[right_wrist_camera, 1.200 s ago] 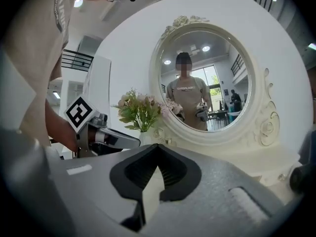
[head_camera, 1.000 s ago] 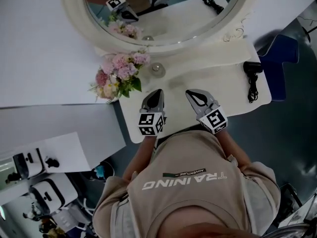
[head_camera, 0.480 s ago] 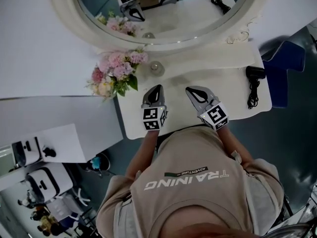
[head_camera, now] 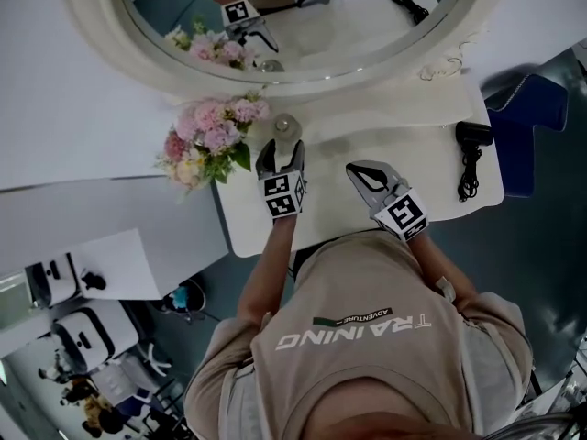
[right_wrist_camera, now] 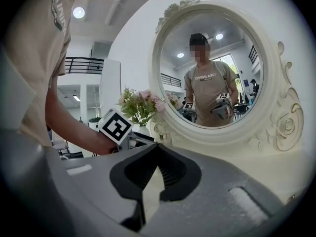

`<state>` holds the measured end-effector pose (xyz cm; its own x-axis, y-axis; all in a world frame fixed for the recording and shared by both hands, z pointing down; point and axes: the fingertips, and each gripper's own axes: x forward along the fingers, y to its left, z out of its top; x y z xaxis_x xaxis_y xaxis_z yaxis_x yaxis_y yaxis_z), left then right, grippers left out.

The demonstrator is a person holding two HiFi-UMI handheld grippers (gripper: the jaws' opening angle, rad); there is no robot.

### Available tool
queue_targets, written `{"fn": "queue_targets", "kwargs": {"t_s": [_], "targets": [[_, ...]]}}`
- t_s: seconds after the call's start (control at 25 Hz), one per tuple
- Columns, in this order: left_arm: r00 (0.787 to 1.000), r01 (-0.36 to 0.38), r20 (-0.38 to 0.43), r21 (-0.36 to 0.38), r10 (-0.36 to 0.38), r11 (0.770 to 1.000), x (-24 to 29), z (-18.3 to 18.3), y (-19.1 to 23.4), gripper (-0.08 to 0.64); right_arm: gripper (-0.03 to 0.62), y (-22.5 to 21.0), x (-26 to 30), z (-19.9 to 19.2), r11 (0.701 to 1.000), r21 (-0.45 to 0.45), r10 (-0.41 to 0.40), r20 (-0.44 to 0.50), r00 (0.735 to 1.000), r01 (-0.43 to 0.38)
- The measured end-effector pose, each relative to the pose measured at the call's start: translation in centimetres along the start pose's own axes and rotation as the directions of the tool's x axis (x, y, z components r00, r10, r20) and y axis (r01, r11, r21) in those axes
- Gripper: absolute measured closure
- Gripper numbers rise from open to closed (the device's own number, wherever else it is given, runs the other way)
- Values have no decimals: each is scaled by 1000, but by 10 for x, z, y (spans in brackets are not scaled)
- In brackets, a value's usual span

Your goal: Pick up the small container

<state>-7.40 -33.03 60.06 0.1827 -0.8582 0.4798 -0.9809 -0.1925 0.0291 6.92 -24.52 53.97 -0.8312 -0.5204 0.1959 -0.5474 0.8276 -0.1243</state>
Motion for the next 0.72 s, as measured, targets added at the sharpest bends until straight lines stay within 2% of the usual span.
{"fn": "queue_targets", "kwargs": {"t_s": [0.52, 0.72], "targets": [[996, -73, -59, -7, 73, 997, 48, -8, 15, 221, 589, -18, -11, -12, 1000, 25, -14, -19, 1000, 15], [994, -78, -74, -18, 76, 997, 64, -6, 16, 207, 589, -19, -10, -16, 1000, 28, -12, -28, 1000, 13]]}}
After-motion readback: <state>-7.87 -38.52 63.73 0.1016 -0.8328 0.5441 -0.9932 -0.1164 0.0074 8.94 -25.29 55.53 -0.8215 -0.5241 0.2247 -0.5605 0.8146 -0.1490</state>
